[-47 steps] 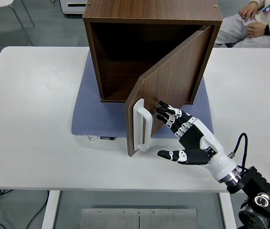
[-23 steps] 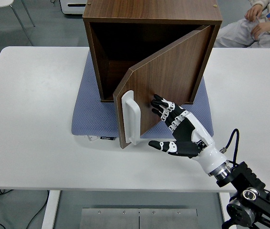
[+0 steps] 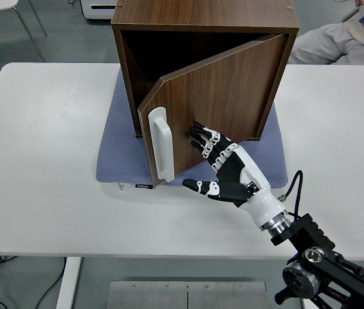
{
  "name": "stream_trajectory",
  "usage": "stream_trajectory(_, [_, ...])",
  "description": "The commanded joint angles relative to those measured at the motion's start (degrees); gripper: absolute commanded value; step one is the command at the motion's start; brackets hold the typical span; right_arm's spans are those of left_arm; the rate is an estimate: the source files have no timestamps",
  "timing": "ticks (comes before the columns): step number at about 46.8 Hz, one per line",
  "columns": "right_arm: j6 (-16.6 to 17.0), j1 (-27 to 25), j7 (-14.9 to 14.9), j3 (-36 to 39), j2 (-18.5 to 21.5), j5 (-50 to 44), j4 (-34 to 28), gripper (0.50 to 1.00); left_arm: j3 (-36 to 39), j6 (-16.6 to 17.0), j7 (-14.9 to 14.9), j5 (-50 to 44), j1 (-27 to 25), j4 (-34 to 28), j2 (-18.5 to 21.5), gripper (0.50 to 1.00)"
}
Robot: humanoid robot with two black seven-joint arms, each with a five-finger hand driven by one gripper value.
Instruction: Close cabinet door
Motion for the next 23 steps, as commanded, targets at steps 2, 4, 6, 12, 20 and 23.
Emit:
stream_trajectory(2, [-0.53, 0.89, -0.08, -0.47, 0.08, 0.00, -0.13, 1.000, 0.00, 0.00, -0.01, 0.00, 0.00, 0.07, 0.00, 1.000])
stream_trajectory(4, [-0.53, 1.07, -0.08, -0.55, 0.08, 0.00, -0.13, 1.000, 0.00, 0.00, -0.01, 0.00, 0.00, -0.01, 0.00, 1.000])
stream_trajectory(6, [-0.53, 1.16, -0.08, -0.82, 0.08, 0.00, -0.13, 1.000, 0.00, 0.00, -0.01, 0.00, 0.00, -0.01, 0.00, 1.000])
stream_trajectory(12, [-0.62, 1.77, -0.08, -1.26, 0.17, 0.00, -0.40, 1.000, 0.00, 0.00, -0.01, 0.00, 0.00, -0.01, 0.00, 1.000])
stream_trajectory(20, [-1.15, 2.56, -0.17, -1.26, 1.13, 0.00, -1.36, 1.000, 0.00, 0.00, -0.01, 0.00, 0.00, -0.01, 0.00, 1.000])
stream_trajectory(23, [-1.23, 2.83, -0.17, -1.17, 1.31, 0.09, -1.89, 1.000, 0.00, 0.00, -0.01, 0.00, 0.00, -0.01, 0.00, 1.000])
